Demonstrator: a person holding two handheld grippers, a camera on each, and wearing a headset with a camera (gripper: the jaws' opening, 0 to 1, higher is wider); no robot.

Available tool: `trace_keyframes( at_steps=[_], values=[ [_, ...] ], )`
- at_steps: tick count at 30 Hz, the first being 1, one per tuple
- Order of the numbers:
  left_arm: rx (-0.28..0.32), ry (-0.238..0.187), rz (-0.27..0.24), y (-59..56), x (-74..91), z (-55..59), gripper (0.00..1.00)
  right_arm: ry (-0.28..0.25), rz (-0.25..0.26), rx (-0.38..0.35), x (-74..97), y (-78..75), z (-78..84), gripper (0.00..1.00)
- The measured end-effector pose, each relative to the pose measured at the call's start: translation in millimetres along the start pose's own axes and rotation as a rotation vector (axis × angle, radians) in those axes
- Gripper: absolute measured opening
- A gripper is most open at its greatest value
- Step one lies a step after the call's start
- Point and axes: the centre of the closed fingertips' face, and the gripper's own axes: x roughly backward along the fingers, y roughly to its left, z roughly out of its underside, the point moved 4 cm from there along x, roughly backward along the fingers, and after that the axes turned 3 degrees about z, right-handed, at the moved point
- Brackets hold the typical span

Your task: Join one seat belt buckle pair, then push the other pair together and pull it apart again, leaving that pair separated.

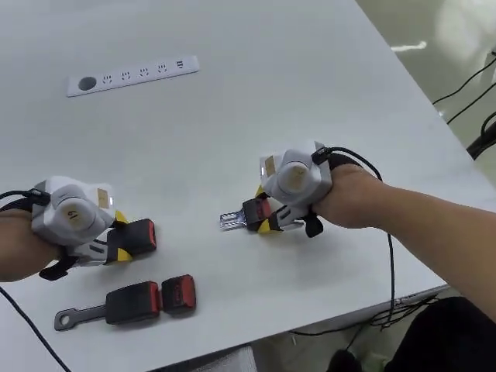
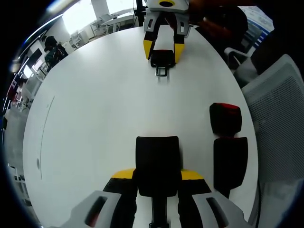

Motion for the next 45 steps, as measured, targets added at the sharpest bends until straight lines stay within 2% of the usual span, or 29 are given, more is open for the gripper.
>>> trace_keyframes(
  at_steps=[14,26,32,39,45],
  values=[
    [-0.013,0.018,-0.002,-0.3,-1.2,0.4,0.33,-0.023,0.014,-0.003,-29.3,11.9,-45.1,0.33],
    [-0.012,0.020,-0.001,-1.4,0.0,-0.6,0.33,-0.034,0.021,-0.014,-54.2,13.5,-81.9,0.33],
    [-0.014,0.023,0.003,0.6,-0.6,0.0,0.33,-0.018,0.016,0.018,-57.2,13.0,-87.5,0.33],
    [-0.018,0.021,0.006,3.1,-2.3,1.8,0.33,-0.035,-0.009,0.027,-58.1,14.7,-92.9,0.33],
    [-0.024,0.024,0.012,5.3,-4.3,3.2,0.33,-0.040,-0.003,0.050,-65.0,13.0,-98.7,0.32]
  ],
)
